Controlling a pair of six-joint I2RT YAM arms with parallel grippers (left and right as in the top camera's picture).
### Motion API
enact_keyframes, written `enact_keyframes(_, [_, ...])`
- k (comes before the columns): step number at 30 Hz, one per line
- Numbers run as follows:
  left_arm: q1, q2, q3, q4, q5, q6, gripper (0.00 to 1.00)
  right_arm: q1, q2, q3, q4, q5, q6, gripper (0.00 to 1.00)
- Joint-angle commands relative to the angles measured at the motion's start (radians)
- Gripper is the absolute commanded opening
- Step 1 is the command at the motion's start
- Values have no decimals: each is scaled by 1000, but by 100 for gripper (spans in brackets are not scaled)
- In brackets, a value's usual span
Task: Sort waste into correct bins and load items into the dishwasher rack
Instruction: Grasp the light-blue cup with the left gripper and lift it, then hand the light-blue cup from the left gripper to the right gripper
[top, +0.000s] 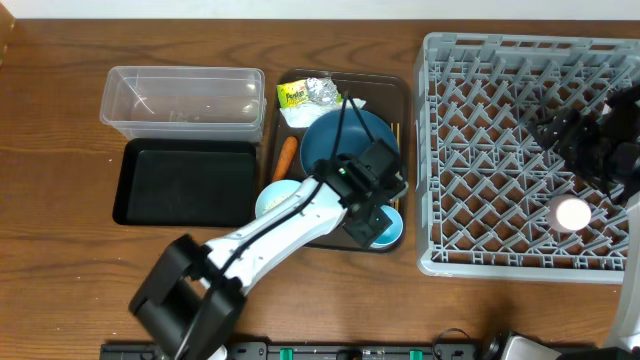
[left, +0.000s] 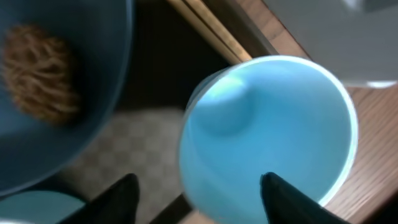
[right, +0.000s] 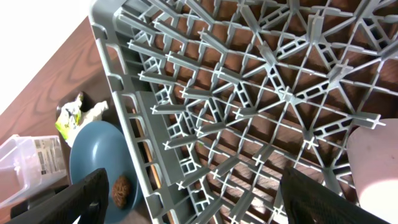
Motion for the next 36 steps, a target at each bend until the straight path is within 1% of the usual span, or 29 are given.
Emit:
enact_keyframes(1, [-3, 32, 13, -5, 49, 13, 43, 7, 1, 5, -2, -6, 10, 81])
enact_keyframes(4, [-3, 32, 14, -8, 51, 13, 23, 7, 1, 5, -1, -6, 10, 81])
enact_keyframes(5, [-3, 27, 15, -8, 51, 13, 19, 7, 1, 5, 0, -6, 10, 80])
enact_keyframes(6, [-3, 19, 15, -9, 51, 13, 11, 7, 1, 5, 0, -6, 10, 80])
enact_keyframes(7, [-3, 8, 19, -14, 51, 11, 7, 7, 1, 5, 0, -6, 10, 80])
enact_keyframes(9, [-1, -23, 37, -43, 51, 9, 6, 7, 1, 5, -1, -7, 10, 80])
enact_keyframes(10, [3, -42, 50, -63, 51, 9, 6, 7, 1, 5, -1, -7, 10, 82])
enact_keyframes(14, [65, -142, 128, -156, 52, 8, 6, 7, 1, 5, -3, -7, 10, 99])
enact_keyframes(16, [122, -197, 160, -173, 56, -6, 6, 7, 1, 5, -1, -18, 10, 99])
enact_keyframes(17, [166, -229, 175, -172, 84, -17, 6, 7, 1, 5, 3, -40, 6, 97])
enact_keyframes(19, [274, -282, 190, -152, 216, -16, 6, 8, 1, 5, 19, -138, -48, 93])
enact_keyframes(20, [332, -304, 190, -135, 304, -16, 6, 9, 1, 5, 29, -183, -71, 92])
enact_keyframes(24, [581, -330, 190, -82, 756, -13, 7, 57, 1, 5, 110, -481, -217, 85])
enact_keyframes(26, [668, -315, 190, -78, 949, -13, 6, 113, 1, 5, 164, -618, -274, 83])
enact_keyframes(27, [695, -307, 190, -79, 1017, -13, 6, 147, 1, 5, 191, -665, -288, 82])
enact_keyframes(30, [737, -286, 190, -78, 1180, -13, 6, 277, 1, 5, 275, -716, -293, 83])
enact_keyframes(32, [741, -283, 190, -72, 1254, -7, 6, 369, 1, 5, 332, -718, -294, 82])
enact_keyframes(36, [741, -283, 190, -42, 1344, -2, 6, 524, 1, 5, 433, -718, -295, 80])
